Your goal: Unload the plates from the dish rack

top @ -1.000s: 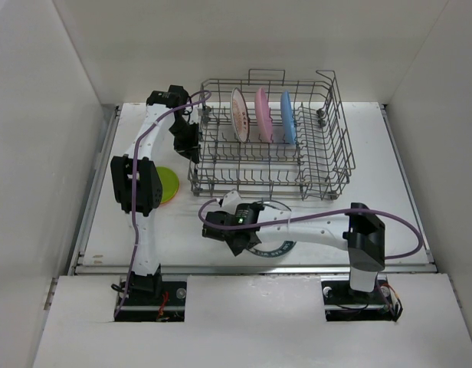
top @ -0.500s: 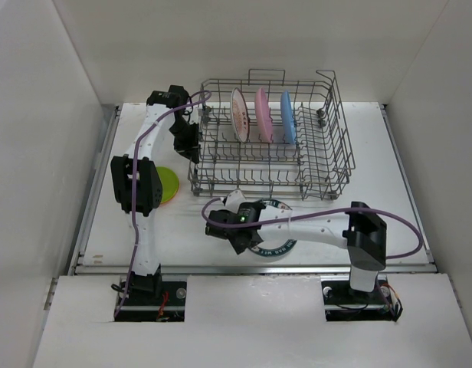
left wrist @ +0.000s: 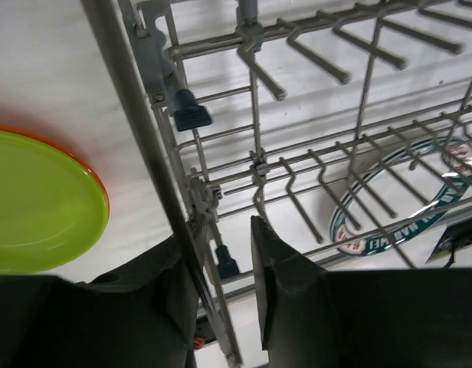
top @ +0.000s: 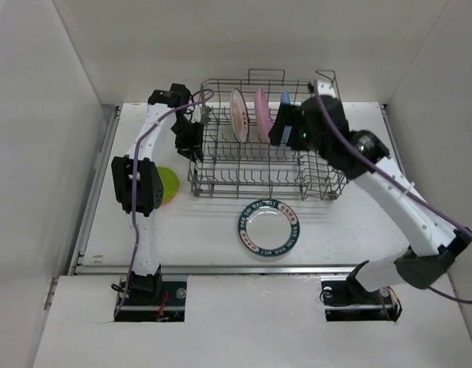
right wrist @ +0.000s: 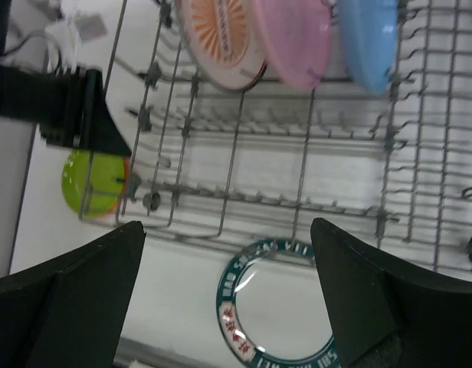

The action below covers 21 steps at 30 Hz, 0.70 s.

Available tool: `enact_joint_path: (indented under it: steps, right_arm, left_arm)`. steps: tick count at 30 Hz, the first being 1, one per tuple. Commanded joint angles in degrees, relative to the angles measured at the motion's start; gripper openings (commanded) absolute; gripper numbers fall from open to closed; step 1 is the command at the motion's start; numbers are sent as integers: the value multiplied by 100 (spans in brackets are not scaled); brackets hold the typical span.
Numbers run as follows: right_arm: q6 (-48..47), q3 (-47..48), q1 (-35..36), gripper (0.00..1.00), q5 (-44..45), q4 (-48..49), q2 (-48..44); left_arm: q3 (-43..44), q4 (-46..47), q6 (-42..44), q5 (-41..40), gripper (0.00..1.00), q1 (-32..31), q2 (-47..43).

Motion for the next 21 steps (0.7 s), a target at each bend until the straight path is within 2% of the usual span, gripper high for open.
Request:
enact_joint_path:
  steps: [1,2,5,7,9,14,17,18,20,21]
  right_arm:
    - [-811,865,-955,95,-1160,425,956]
    - [-899,1167,-1177,95,-1337,346,1231]
    - [-1216,2202,-1757,95,-1620,144,2240]
    - [-1418,2565,-1970,95,-1690,143,2664]
    - [-1471,3023,-2233,95,-1744,143,3252]
    - [-1585,3542,-2576,87,-1744,82,4089]
    - [-1664,3762,-2630,67,-1945,82,4432]
    - [-1743,3815,-2630,50,-2172,134,4494]
    - [-1805,3920,-2630,28,-2332,195,4600]
    - [-1884,3921,-2630,19,-2332,196,4600]
  left_arm:
    - [482,-40,143,-5,28,-93,-281]
    - [534,-40,203,-6,30,-93,-333]
    - [676,-146,344,-137,45,-93,-404]
    - [676,-198,467,-312,47,-40,-553]
    - [676,-268,721,-515,57,-40,-728]
    - [351,-383,1170,-1253,61,-40,-1186]
    - [-61,-330,1372,-1604,64,-40,-1555]
    - [-167,-278,1373,-1675,64,-40,-1634]
    - [-369,-199,1461,-1729,64,-40,-1844]
    - [-536,-146,1531,-1807,68,-40,-1846]
